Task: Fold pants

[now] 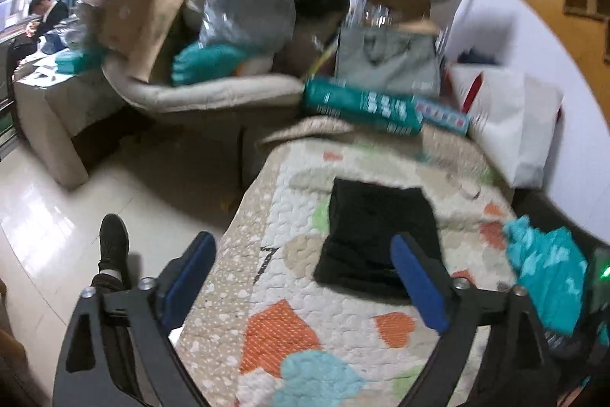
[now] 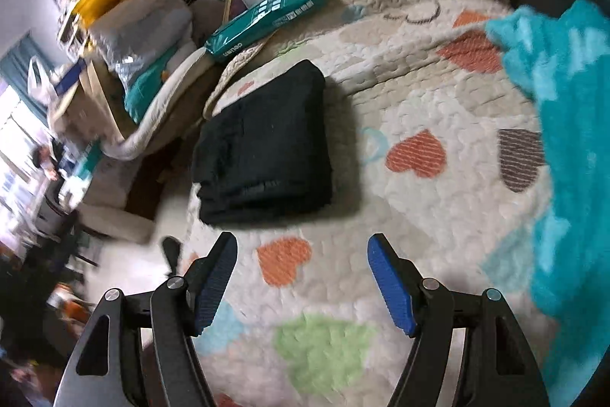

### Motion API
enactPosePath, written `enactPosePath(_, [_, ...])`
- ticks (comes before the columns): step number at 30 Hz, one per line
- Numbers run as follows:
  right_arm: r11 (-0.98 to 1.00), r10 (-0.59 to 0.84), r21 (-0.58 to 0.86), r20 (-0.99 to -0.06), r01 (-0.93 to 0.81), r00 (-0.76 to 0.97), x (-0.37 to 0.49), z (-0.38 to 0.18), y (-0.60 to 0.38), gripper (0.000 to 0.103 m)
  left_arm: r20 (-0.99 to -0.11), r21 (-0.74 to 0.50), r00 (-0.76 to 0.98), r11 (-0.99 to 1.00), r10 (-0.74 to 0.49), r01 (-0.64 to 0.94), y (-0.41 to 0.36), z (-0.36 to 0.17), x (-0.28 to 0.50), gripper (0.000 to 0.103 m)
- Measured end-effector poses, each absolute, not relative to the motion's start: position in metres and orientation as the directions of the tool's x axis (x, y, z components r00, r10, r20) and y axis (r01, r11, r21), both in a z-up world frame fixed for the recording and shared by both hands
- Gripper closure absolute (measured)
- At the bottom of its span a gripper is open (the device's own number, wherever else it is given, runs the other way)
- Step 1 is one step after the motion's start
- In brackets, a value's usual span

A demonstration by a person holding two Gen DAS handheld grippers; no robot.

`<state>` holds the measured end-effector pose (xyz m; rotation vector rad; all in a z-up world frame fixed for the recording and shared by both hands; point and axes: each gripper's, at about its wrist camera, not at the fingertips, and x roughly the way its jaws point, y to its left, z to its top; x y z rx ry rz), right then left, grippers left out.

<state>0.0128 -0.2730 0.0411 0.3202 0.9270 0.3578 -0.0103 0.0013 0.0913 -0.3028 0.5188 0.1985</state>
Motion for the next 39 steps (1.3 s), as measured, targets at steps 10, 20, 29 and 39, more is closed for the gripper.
enactPosePath(10, [0.952, 0.306, 0.24, -0.713, -0.19, 0.631, -0.036, 0.04, -0.257, 0.026, -0.449, 0.021, 0.827, 0.929, 0.339, -0.369, -0.032, 0.11, -0.053, 0.0])
enactPosePath(20, [0.96, 0.269, 0.141, -0.701, -0.242, 0.66, -0.05, 0.039, -0.235, 0.024, -0.593, 0.038, 0.764, 0.957, 0.253, -0.287, -0.044, 0.078, -0.045, 0.0])
enactPosePath(29, [0.968, 0.228, 0.089, -0.703, -0.235, 0.674, -0.049, 0.035, -0.227, 0.023, -0.672, 0.002, 0.721, 0.973, 0.172, -0.23, -0.049, 0.056, -0.038, 0.0])
enactPosePath(39, [0.973, 0.202, 0.068, -0.716, -0.221, 0.668, -0.046, 0.029, -0.225, 0.022, -0.724, -0.079, 0.681, 0.968, 0.11, -0.24, -0.035, 0.045, -0.029, 0.0])
